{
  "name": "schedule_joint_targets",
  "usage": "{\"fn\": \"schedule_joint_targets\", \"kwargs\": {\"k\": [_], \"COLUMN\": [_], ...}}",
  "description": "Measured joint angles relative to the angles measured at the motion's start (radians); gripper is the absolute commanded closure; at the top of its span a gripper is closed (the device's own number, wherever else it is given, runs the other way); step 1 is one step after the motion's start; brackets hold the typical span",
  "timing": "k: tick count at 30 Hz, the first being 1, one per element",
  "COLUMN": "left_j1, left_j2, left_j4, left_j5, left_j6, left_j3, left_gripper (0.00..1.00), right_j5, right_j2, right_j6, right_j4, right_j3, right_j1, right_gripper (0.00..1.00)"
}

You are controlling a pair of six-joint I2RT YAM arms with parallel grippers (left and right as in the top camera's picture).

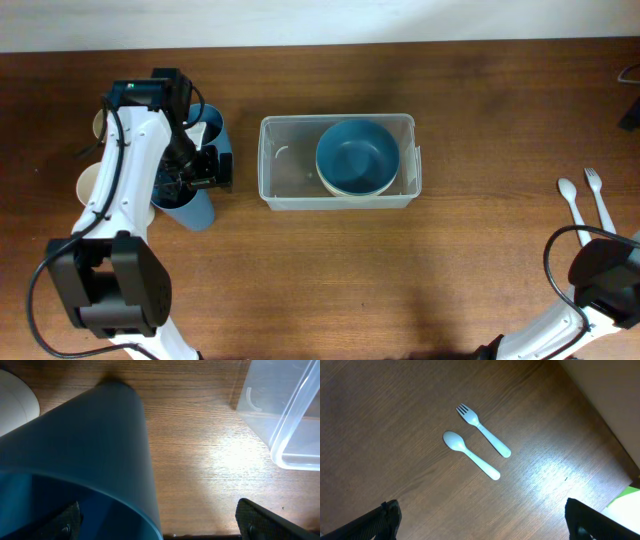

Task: Pack container
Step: 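Grasp the rim of the front blue cup with the left gripper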

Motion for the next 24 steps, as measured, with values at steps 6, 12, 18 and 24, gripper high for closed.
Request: {"fn": "schedule_joint_targets", "kwargs": {"k": [6, 12, 18, 24], "left_j1": [0.0, 0.0, 0.0, 0.0], "left_j2": [0.0, 0.0, 0.0, 0.0], "left_j4": [0.002, 0.002, 0.001, -0.004], "left_j5": [0.0, -0.013, -0.023, -0.03], "left_j6": [-0.002, -0.005, -0.013, -0.014], "left_j3": [0.0, 0.0, 0.0, 0.0], "left_gripper": [0.09, 0.55, 0.86, 0.98], "right_j5": [0.0, 0.0, 0.0, 0.0], "right_j2": [0.0, 0.0, 0.0, 0.0], "right_j6": [0.0, 0.0, 0.0, 0.0], "right_j4": [0.0, 0.0, 0.0, 0.0], "right_j3": [0.0, 0.0, 0.0, 0.0], "right_j1": [0.0, 0.0, 0.0, 0.0], "right_gripper": [0.01, 0.01, 0.01, 0.01]}}
